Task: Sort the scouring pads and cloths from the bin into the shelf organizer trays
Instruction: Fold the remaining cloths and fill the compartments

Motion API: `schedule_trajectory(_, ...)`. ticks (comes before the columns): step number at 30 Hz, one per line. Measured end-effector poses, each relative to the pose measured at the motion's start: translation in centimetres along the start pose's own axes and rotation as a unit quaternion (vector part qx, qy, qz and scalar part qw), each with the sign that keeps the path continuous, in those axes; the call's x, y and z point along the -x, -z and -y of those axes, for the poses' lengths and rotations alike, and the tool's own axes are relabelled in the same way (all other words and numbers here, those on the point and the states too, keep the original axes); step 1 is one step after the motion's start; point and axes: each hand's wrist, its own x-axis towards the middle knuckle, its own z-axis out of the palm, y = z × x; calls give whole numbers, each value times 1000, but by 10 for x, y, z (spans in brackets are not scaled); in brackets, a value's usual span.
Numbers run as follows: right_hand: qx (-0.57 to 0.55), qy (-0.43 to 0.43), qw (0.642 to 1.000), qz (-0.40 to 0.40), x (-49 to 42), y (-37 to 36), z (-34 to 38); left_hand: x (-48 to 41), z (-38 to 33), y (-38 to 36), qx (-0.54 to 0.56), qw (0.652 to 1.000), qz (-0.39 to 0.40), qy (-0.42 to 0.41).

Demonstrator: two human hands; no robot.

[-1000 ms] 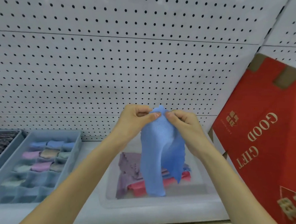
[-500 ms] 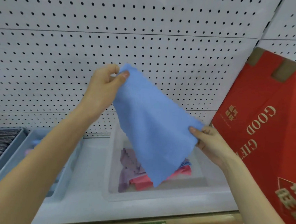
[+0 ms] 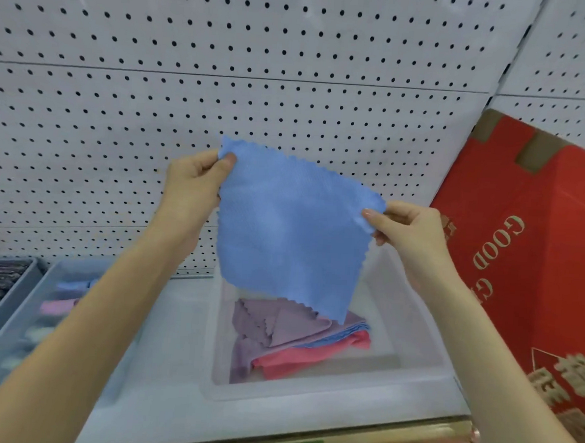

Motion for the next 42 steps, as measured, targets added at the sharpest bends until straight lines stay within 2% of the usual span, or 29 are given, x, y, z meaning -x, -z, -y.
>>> schedule_trajectory(7,-51,44,997,37,23,-62,24,43,15,-49,51,998,38,-7)
schedule_trajectory(9,-66,40,996,38,26,-70,28,51,17,-56,61,997,27,-25)
schedule_trajectory(15,-91,18,995,20,33,-72,28,57,24,-61,54,998,7,-25)
schedule_trajectory(21,-110,-1,994,2,37,-74,27,66,28,-63,60,998,22,-19)
schedule_trajectory(29,-104,10,994,25,41,-72,26,70,35,-60,87,994,59,-1)
schedule_trajectory(32,-88,14,994,64,42,-71,25,71,35,-59,109,990,85,14)
schedule_trajectory(36,-12,31,986,160,42,-56,26,73,36,-52,118,987,104,44)
schedule_trajectory(37,-15,44,989,141,41,-50,24,73,37,-49,124,985,105,58)
schedule_trajectory(39,-9,58,998,28,36,-36,10,71,35,-44,143,982,99,81)
schedule_trajectory(40,1,40,999,-9,32,-31,0,70,33,-42,151,980,97,90)
schedule_trajectory(41,-8,-2,1000,12,30,-29,-9,68,31,-40,157,978,101,96)
schedule_trajectory(42,-54,-60,994,78,29,-30,-18,67,28,-38,161,976,110,97)
